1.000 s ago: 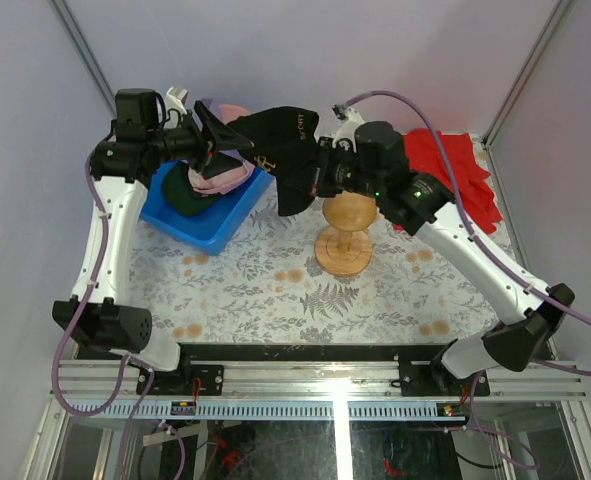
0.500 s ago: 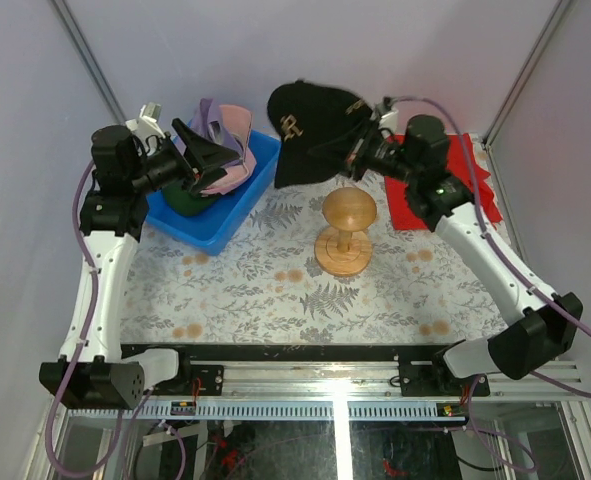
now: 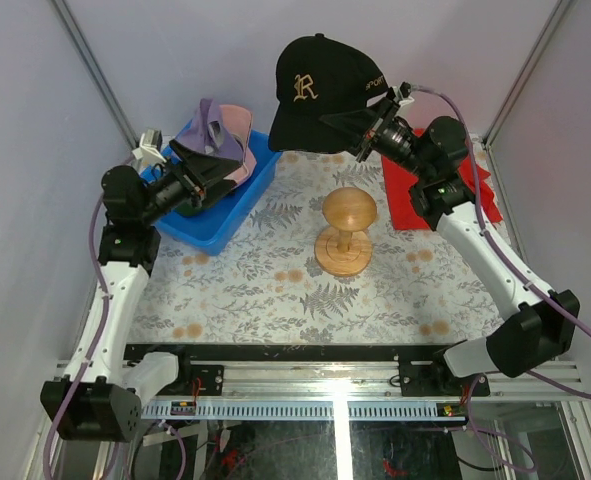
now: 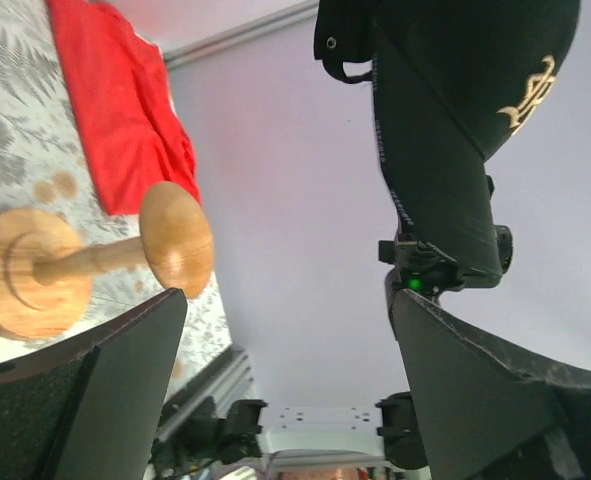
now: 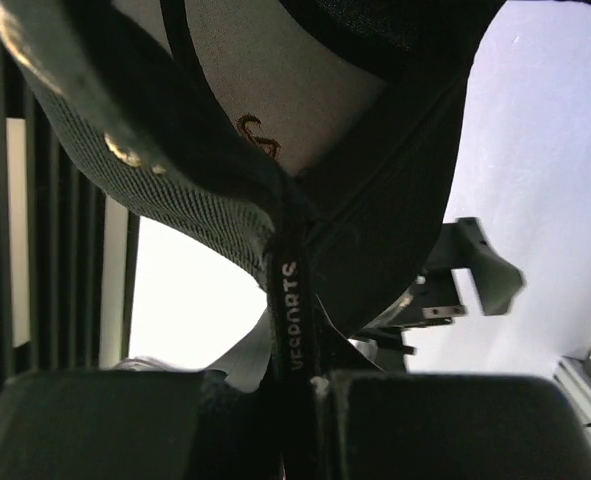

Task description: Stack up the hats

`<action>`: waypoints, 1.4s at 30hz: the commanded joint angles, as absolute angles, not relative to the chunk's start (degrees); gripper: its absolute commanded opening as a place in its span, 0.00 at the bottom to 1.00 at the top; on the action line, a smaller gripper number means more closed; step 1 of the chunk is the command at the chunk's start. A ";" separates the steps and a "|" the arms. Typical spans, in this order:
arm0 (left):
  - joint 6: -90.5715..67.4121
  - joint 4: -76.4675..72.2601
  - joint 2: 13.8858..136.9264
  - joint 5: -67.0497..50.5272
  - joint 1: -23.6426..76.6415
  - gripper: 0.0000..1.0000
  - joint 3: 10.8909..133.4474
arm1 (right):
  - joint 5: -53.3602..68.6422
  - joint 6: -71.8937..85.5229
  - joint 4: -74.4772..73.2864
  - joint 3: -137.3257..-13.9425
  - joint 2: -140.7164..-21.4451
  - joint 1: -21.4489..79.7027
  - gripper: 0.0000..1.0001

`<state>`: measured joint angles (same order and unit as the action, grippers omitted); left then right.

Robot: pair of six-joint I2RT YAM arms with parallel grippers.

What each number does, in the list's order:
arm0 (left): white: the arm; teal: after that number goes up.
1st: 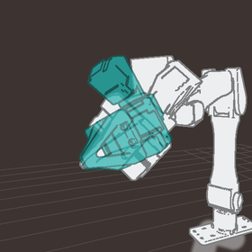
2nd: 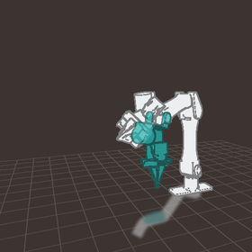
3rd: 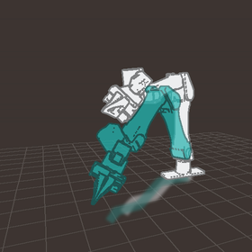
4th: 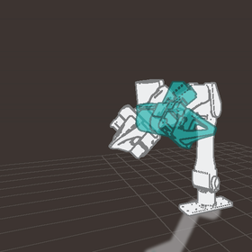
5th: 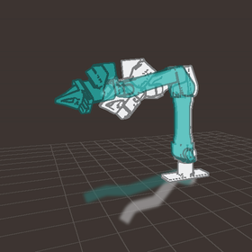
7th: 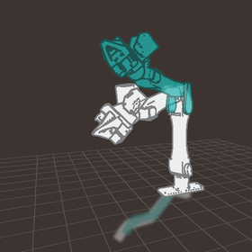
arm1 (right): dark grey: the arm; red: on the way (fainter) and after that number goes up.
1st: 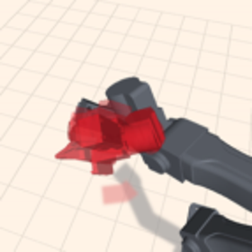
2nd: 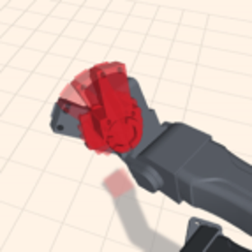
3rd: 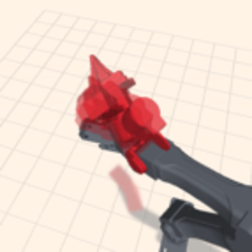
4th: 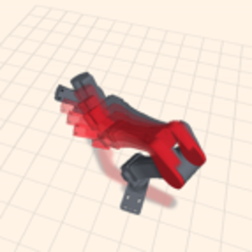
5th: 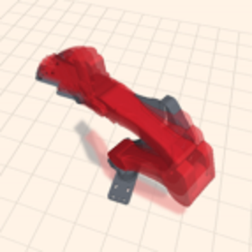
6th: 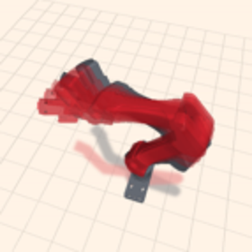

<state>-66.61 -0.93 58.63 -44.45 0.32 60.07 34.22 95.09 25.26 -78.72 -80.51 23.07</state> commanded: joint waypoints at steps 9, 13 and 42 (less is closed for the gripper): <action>-81.54 -23.88 66.94 -36.53 11.48 0.87 65.48 | 35.42 103.89 40.01 -75.03 -78.94 23.82 0.00; -82.27 -25.38 68.24 -35.57 12.32 0.87 65.30 | 35.42 104.37 40.59 -73.46 -78.39 23.78 0.00; -81.91 -28.26 78.82 -32.10 16.03 0.00 71.69 | 38.06 106.97 44.42 -67.83 -77.65 22.60 0.01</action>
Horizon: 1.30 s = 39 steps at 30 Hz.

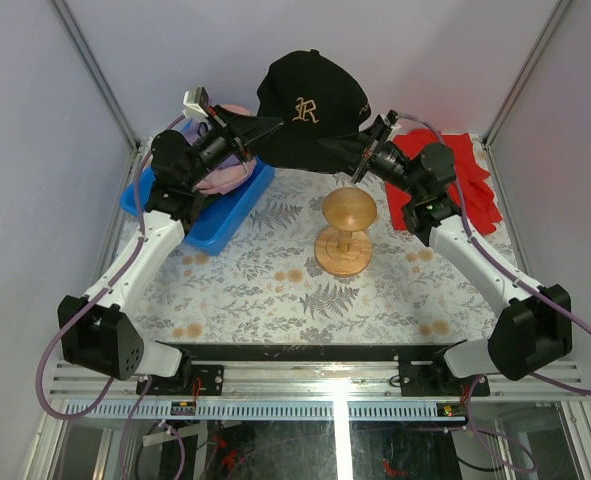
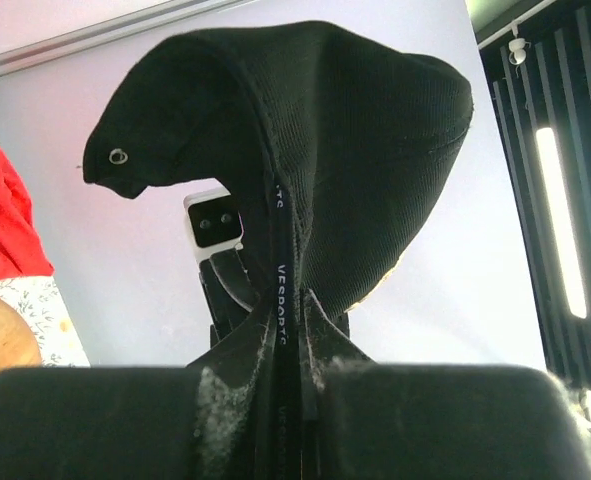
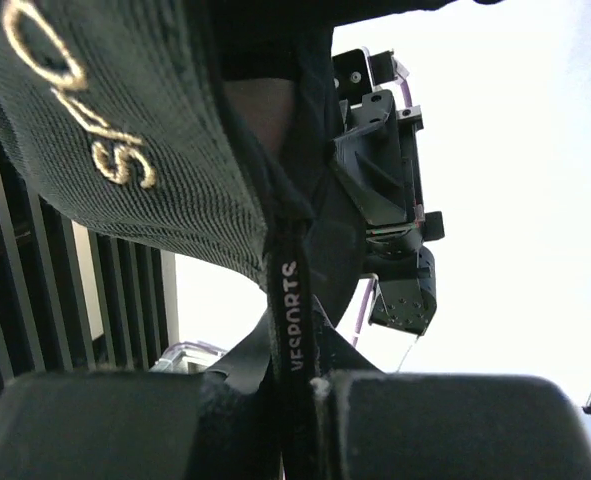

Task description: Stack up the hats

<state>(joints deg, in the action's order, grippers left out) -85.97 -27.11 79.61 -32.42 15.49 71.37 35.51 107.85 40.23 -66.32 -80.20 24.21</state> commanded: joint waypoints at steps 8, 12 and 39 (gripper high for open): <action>-68.41 -9.29 75.01 -20.30 16.09 0.00 76.75 | 34.57 93.31 26.32 -68.52 -71.07 21.13 0.50; -66.55 -7.43 73.25 -12.59 16.13 0.00 76.33 | 30.92 92.44 22.94 -65.61 -66.50 21.29 0.53; -57.43 -9.08 69.02 -0.03 21.11 0.00 74.44 | 0.95 109.31 32.44 -52.78 -66.75 46.25 0.54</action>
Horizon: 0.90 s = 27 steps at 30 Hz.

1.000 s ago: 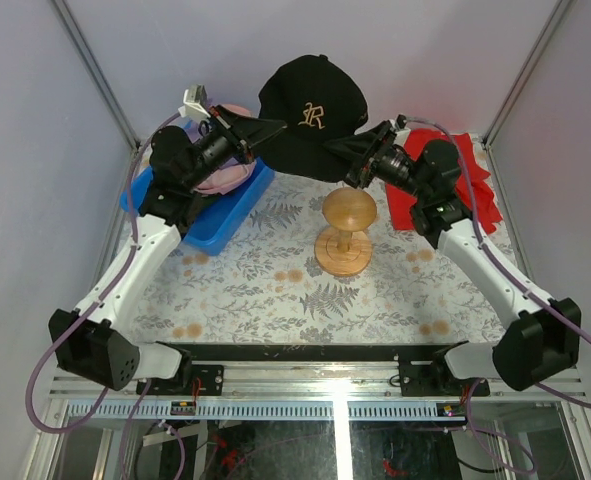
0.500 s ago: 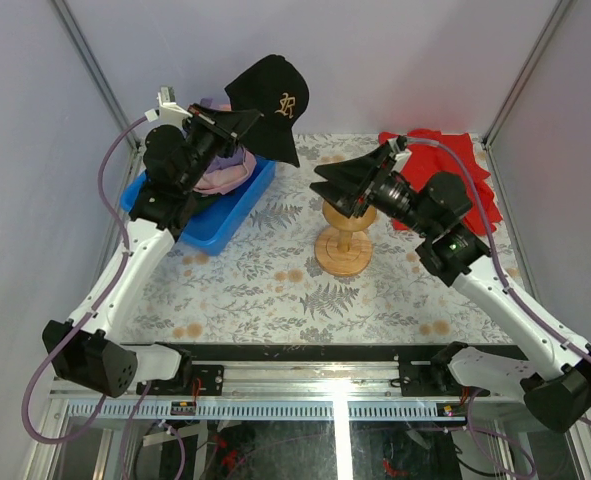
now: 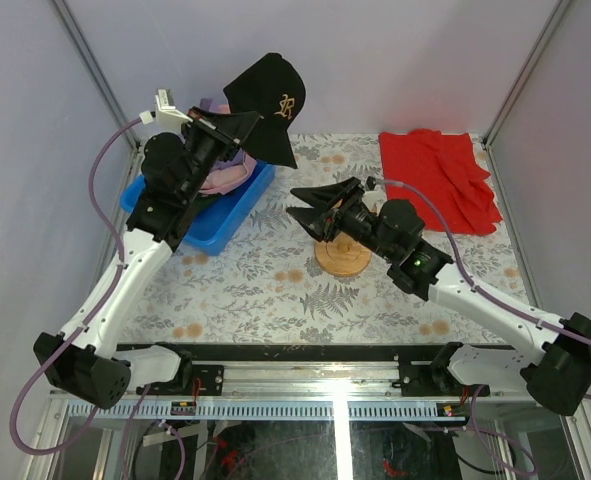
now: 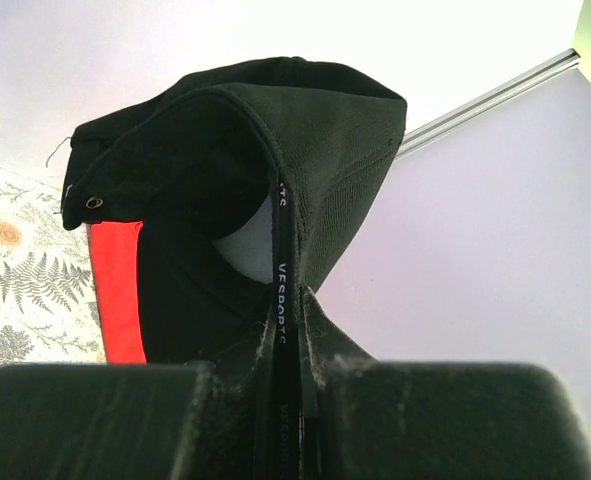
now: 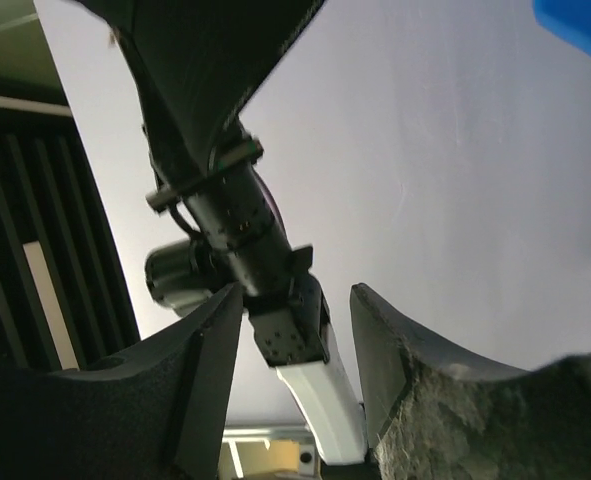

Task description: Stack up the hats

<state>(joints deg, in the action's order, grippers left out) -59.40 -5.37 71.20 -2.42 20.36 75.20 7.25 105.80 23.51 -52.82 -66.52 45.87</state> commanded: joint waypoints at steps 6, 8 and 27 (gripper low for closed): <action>-56.57 -8.50 67.89 0.35 21.05 0.00 73.68 | 0.02 109.78 35.65 -53.68 -69.80 46.31 0.53; -56.43 -8.22 67.85 0.28 21.08 0.00 73.66 | 0.20 109.72 36.08 -54.15 -70.69 46.32 0.52; -57.07 -8.09 65.45 0.93 21.09 0.00 69.81 | -1.07 108.81 40.37 -58.34 -76.40 46.22 0.52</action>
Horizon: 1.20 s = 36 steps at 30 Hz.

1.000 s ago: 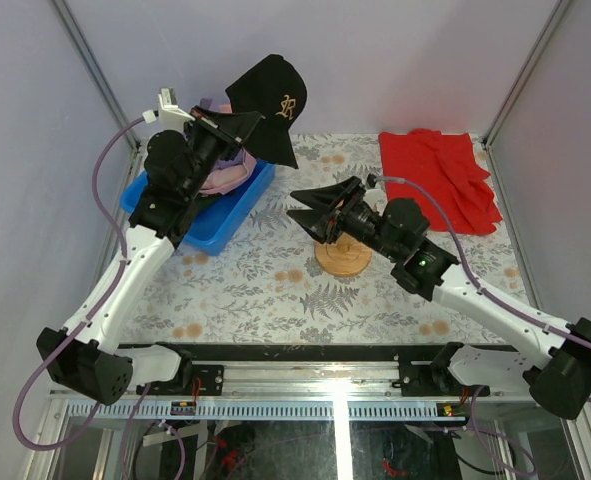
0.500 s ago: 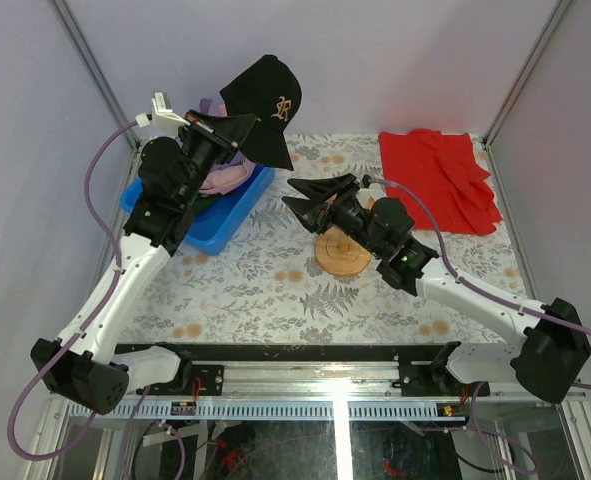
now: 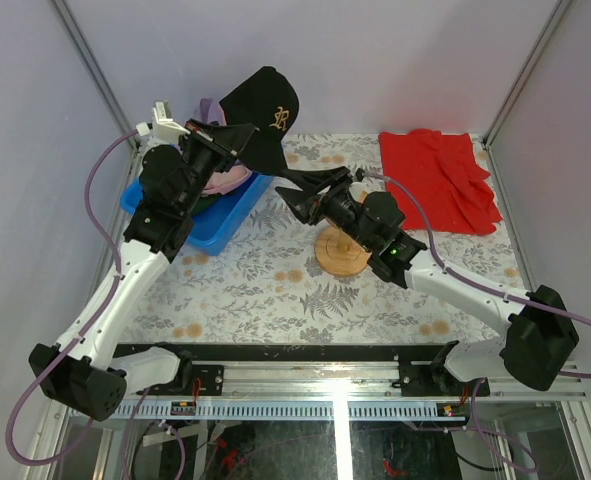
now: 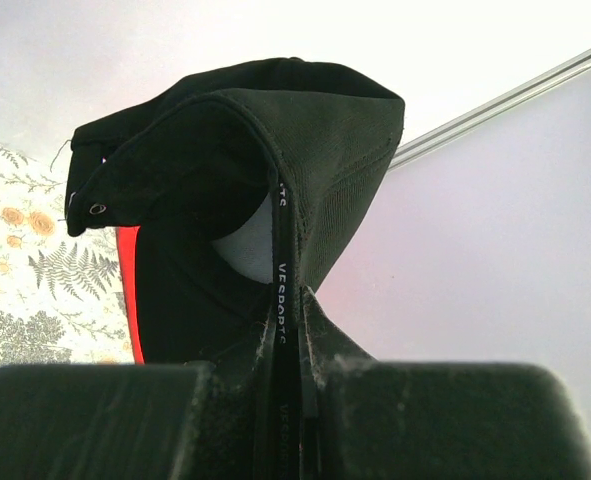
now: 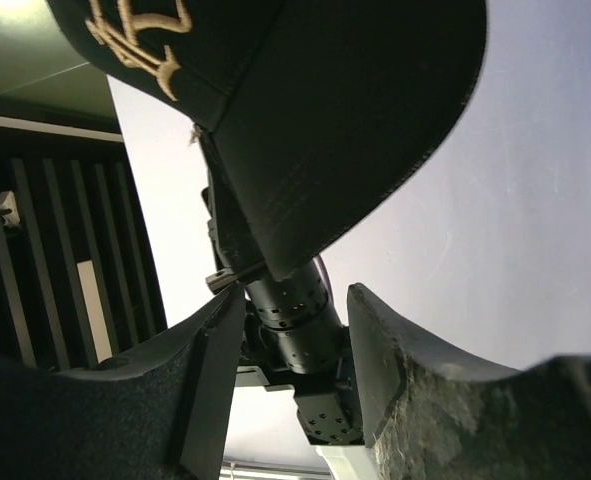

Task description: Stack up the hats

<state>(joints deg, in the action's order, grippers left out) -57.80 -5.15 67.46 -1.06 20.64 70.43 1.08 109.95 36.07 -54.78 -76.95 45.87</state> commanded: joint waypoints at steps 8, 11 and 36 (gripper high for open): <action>-58.32 -8.55 64.87 -0.23 21.14 0.00 69.06 | -1.39 109.29 41.94 -60.32 -79.34 45.81 0.52; -58.76 -8.64 64.26 -0.33 21.10 0.00 68.54 | -1.43 109.00 41.83 -62.09 -81.08 45.41 0.50; -65.94 -13.27 58.64 -5.44 22.28 0.00 58.96 | -3.64 100.13 33.28 -62.95 -75.50 35.77 0.34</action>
<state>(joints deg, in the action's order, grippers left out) -65.01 -8.86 60.64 -1.58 21.41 60.38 2.55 102.96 30.92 -60.62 -78.87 39.31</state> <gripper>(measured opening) 0.040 0.344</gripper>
